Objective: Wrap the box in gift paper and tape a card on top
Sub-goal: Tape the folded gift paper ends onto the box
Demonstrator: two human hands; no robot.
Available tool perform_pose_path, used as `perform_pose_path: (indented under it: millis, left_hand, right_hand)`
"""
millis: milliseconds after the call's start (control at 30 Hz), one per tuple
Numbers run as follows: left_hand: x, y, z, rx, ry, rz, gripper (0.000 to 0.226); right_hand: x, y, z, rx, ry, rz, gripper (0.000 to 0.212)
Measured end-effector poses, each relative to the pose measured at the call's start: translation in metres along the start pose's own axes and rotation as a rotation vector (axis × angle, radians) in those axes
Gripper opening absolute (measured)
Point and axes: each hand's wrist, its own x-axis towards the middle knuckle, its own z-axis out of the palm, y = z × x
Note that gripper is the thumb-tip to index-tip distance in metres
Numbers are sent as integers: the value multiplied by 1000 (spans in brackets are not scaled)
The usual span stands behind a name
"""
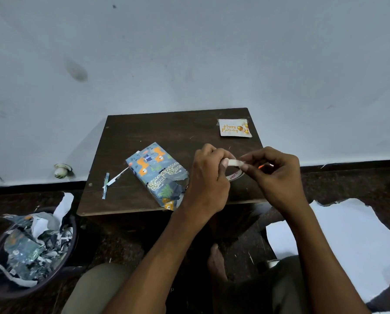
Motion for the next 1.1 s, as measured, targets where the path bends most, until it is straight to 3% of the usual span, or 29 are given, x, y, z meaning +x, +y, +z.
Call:
perform_pose_path:
  millis: [267,400,733,867,1100]
  left_hand:
    - [-2,3,2,60,-25,50,27]
    - [-3,3,3,72,-20,84,28]
    - [-4,1,4,124,-11,204,27]
    - [-3,-1,5,73,1,176,30]
    - [1,-1,4,-74,-12,33,34]
  right_hand:
    - [1,-6,-13,47,-182,138,9]
    - [0,-7,-14,59,-178,178,6]
    - [3,-8,-18,168,-327,401,15]
    - [3,-8,-18,240,-404,463,18]
    - [2,-13,-16,509,-323,466,10]
